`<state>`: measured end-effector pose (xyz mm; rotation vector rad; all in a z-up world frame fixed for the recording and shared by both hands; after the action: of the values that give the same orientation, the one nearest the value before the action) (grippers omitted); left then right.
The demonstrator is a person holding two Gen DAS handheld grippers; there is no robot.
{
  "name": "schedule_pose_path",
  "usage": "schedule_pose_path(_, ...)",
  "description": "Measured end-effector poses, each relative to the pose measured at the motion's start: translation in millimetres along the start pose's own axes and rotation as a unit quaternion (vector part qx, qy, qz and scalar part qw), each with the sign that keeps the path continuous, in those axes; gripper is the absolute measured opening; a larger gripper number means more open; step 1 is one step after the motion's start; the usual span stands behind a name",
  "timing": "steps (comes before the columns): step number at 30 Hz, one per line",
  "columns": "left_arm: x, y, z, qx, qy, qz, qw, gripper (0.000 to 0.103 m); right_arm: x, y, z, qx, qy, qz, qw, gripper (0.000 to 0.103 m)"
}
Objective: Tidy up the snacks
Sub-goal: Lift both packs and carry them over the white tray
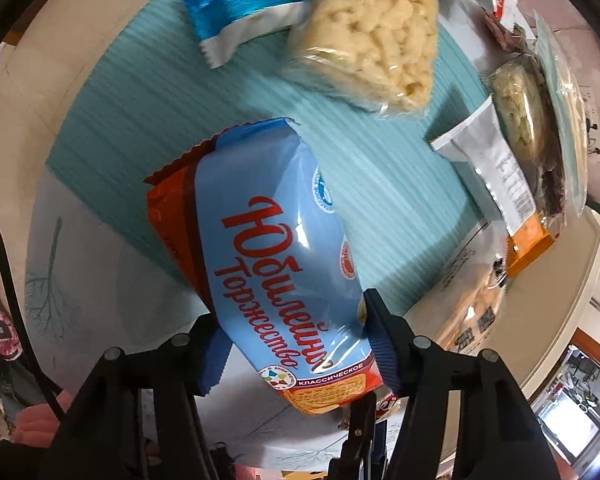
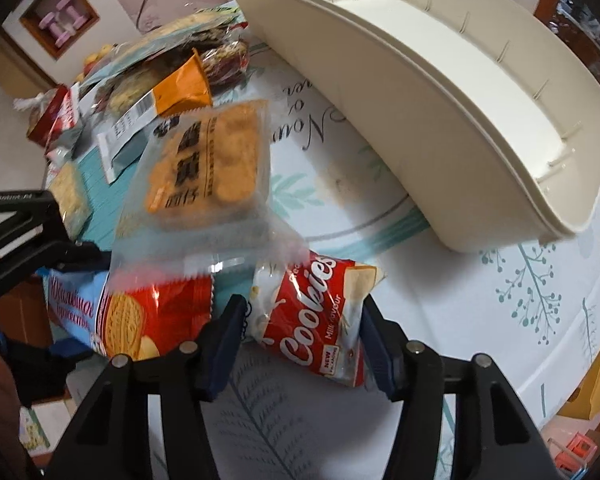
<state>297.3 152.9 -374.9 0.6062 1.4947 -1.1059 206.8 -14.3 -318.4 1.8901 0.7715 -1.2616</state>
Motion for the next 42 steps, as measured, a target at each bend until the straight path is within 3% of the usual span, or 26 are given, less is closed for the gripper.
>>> schedule_pose_path(4,-2.4,-10.3,-11.9,-0.017,0.012,0.007,0.9998,0.057,1.6,-12.4,-9.2,-0.017,0.026,-0.028,0.999,0.056)
schedule_pose_path(12,-25.2,-43.1,-10.3,-0.015,0.018,0.071,0.9972,0.056,-8.3,-18.3,-21.4,-0.083,0.088,-0.054,0.991,0.055)
schedule_pose_path(18,-55.9,-81.8,7.6,0.016,0.01,0.136,0.9905,0.056,-34.4,-7.6,-29.0,-0.147,0.132,-0.033,0.98,0.055)
schedule_pose_path(22,-72.4,-111.1,21.8,0.043,0.003,0.179,0.9829,0.056,-68.2,-11.8,-18.0,-0.191,0.172,-0.001,0.966,0.055)
schedule_pose_path(24,-82.0,-109.0,18.2,0.052,-0.004,0.198,0.9788,0.056,-89.1,-10.3,-3.4,-0.212,0.188,0.012,0.959,0.055)
schedule_pose_path(28,-105.3,-123.2,26.2,0.066,-0.021,0.244,0.9672,0.056,-114.7,0.0,5.5,-0.253,0.214,0.045,0.942,0.055)
schedule_pose_path(31,-122.8,-136.0,37.6,0.092,-0.024,0.29,0.9524,0.056,-131.3,4.6,20.9,-0.279,0.219,0.063,0.933,0.056)
schedule_pose_path(39,-138.3,-174.0,86.9,0.158,-0.045,0.368,0.9154,0.056,-148.4,35.3,56.6,-0.315,0.205,0.117,0.919,0.056)
schedule_pose_path(42,-136.5,-186.7,110.4,0.19,-0.053,0.394,0.8978,0.056,-153.0,46.4,73.9,-0.319,0.195,0.135,0.918,0.056)
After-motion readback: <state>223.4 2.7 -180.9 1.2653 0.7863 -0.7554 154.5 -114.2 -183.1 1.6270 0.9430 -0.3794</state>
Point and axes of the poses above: each gripper's, at about its wrist camera, not at the fingertips, and x roughly the way its jaws point, z to its right, y to its top, the point moved 6 cm from there along x, roughly the way its jaws point, and after that the axes turned 10 degrees about y, right-handed, at the moved point
